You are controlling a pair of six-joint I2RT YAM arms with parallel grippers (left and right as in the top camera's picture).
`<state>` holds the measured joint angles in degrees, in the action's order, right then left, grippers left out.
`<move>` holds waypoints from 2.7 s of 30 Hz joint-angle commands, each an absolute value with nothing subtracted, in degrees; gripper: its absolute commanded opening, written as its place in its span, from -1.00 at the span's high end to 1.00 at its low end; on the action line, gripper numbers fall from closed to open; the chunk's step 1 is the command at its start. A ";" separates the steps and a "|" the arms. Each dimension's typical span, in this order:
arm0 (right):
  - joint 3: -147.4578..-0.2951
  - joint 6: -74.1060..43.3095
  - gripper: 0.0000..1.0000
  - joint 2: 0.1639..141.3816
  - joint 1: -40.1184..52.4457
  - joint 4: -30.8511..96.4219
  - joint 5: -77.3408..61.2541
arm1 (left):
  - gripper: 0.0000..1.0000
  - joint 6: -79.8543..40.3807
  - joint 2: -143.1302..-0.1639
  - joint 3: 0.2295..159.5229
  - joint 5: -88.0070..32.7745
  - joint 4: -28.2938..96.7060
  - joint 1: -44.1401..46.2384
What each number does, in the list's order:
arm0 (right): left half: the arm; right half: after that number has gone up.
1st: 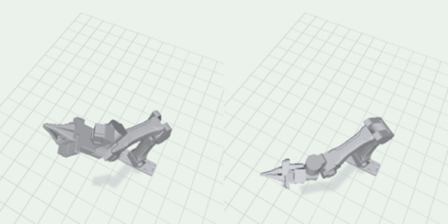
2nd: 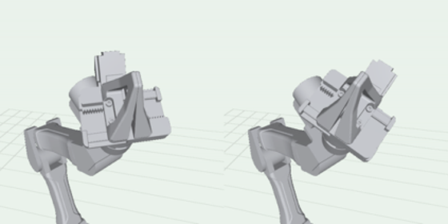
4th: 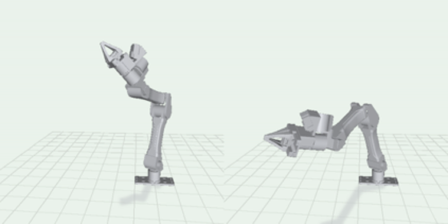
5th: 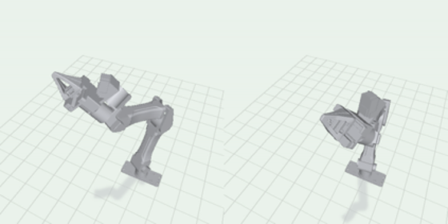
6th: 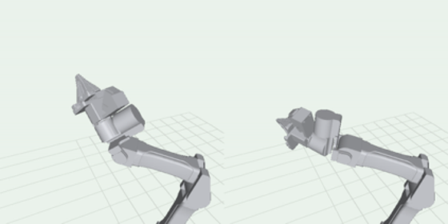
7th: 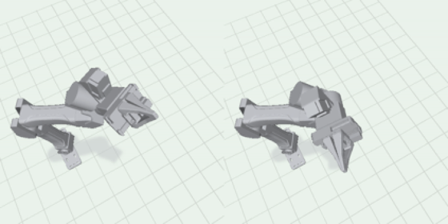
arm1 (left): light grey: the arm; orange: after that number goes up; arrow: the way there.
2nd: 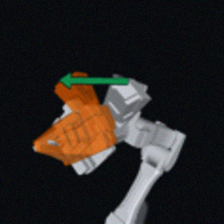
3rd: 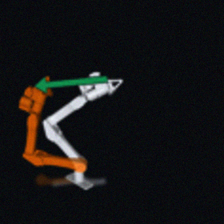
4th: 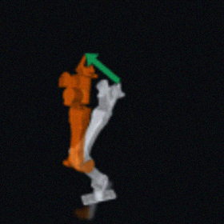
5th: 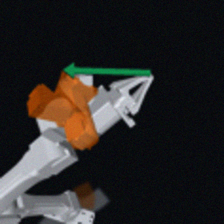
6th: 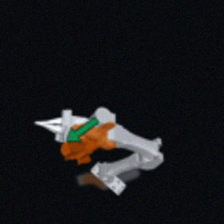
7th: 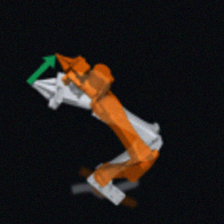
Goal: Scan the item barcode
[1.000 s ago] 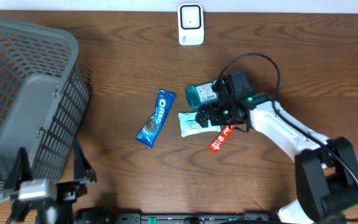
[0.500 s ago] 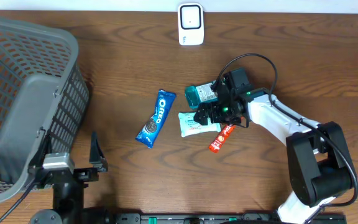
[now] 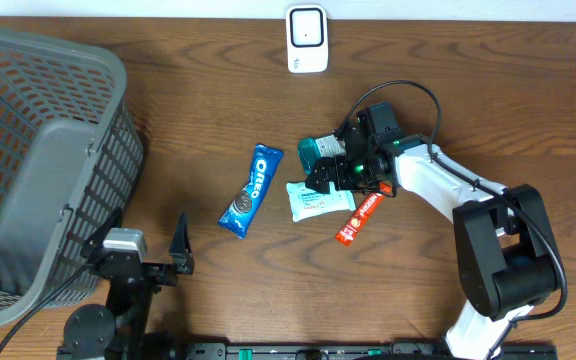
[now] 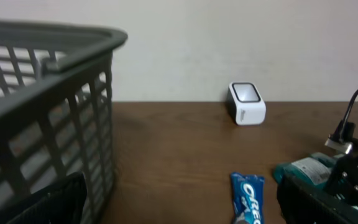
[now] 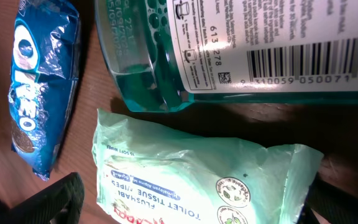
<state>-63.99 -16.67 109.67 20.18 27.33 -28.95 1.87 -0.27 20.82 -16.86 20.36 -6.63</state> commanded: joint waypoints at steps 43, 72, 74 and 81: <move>-78.26 -64.01 0.97 110.37 8.34 85.65 -43.79 | -0.96 -2.68 -0.23 10.22 -18.37 25.43 -6.55; -79.92 -25.30 0.16 110.24 6.76 58.85 -20.84 | -0.96 -2.68 -0.23 8.62 -18.41 26.59 -6.55; -82.15 -22.61 -0.14 110.06 6.76 60.36 -20.84 | -0.96 -2.68 -0.23 8.62 -18.41 26.59 -6.55; -92.03 -14.11 -0.57 109.82 9.69 68.07 -12.58 | -0.96 -2.68 -0.23 8.62 -18.39 26.61 -6.57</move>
